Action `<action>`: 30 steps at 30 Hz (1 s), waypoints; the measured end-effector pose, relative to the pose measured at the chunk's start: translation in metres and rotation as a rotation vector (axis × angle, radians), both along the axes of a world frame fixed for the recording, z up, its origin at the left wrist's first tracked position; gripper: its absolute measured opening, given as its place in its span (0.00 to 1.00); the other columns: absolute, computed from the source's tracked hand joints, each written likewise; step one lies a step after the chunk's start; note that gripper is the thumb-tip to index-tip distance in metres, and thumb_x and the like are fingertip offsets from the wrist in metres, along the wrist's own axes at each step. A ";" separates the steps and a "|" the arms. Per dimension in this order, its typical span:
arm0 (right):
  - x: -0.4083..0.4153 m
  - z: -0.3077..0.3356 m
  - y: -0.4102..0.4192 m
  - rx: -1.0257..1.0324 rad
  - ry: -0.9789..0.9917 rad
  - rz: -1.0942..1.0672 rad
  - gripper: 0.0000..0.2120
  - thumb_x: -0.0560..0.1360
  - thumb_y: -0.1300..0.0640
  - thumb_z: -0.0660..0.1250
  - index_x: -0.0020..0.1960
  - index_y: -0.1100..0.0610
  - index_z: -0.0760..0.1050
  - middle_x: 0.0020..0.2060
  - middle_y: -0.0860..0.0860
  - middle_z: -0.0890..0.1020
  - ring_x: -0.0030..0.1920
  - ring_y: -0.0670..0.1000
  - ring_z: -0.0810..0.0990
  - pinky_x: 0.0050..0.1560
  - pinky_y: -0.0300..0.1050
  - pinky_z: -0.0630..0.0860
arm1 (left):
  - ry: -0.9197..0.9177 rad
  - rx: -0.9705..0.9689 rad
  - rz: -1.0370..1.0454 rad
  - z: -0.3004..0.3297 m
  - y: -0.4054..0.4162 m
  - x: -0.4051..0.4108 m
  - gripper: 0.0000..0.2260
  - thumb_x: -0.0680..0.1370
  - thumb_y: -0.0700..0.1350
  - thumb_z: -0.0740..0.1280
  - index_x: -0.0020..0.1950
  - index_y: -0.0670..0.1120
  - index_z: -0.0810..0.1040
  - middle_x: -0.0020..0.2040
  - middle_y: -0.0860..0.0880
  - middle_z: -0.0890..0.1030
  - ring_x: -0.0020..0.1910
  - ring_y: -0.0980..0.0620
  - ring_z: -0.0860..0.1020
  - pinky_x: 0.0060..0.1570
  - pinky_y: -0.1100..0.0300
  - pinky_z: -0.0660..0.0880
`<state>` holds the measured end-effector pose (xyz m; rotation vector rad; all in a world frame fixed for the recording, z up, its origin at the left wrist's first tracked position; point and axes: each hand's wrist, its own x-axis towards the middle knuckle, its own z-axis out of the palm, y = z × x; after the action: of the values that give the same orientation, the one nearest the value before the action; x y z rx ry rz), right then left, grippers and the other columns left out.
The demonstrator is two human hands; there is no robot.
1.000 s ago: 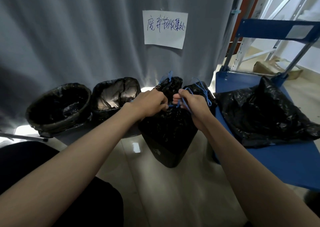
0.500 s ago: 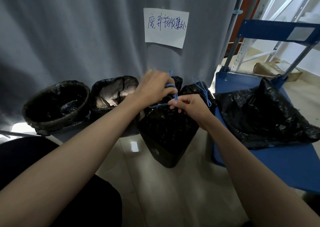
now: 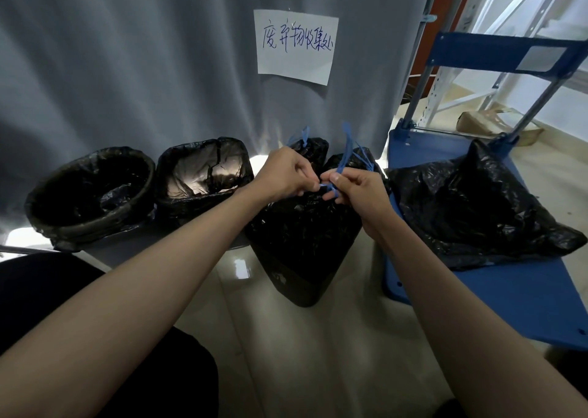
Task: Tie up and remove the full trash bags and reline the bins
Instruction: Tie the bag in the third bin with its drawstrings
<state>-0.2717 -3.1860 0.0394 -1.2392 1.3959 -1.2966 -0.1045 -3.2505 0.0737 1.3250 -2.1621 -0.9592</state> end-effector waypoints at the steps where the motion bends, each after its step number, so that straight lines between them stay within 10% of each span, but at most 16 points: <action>1: -0.002 -0.001 -0.001 0.008 -0.052 -0.043 0.08 0.80 0.64 0.64 0.49 0.63 0.82 0.46 0.55 0.85 0.36 0.48 0.83 0.35 0.35 0.76 | -0.024 -0.003 -0.004 0.000 0.000 0.000 0.04 0.68 0.43 0.79 0.37 0.47 0.85 0.28 0.47 0.82 0.24 0.59 0.76 0.29 0.70 0.70; 14: 0.006 0.005 0.001 0.039 -0.004 -0.185 0.08 0.77 0.61 0.68 0.44 0.64 0.84 0.31 0.56 0.81 0.30 0.47 0.76 0.34 0.38 0.76 | 0.131 -0.127 0.064 -0.014 0.020 -0.015 0.08 0.63 0.51 0.81 0.34 0.49 0.86 0.28 0.51 0.81 0.28 0.63 0.74 0.31 0.70 0.68; 22: 0.009 0.004 -0.004 0.166 0.040 -0.250 0.13 0.78 0.58 0.66 0.38 0.59 0.83 0.28 0.54 0.81 0.26 0.47 0.77 0.26 0.38 0.74 | -0.286 -0.646 -0.068 -0.010 0.033 -0.029 0.10 0.78 0.49 0.65 0.46 0.43 0.81 0.38 0.50 0.72 0.38 0.49 0.72 0.36 0.56 0.65; 30: 0.003 0.005 -0.007 0.304 -0.203 -0.258 0.09 0.77 0.61 0.69 0.46 0.67 0.82 0.28 0.54 0.78 0.24 0.47 0.75 0.23 0.37 0.69 | -0.269 -0.865 -0.138 -0.013 0.046 -0.030 0.10 0.79 0.45 0.66 0.45 0.40 0.83 0.36 0.44 0.74 0.33 0.46 0.73 0.30 0.55 0.66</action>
<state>-0.2686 -3.1926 0.0440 -0.7226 1.5709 -1.2817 -0.1341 -3.2041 0.0611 0.8966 -2.4364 0.1700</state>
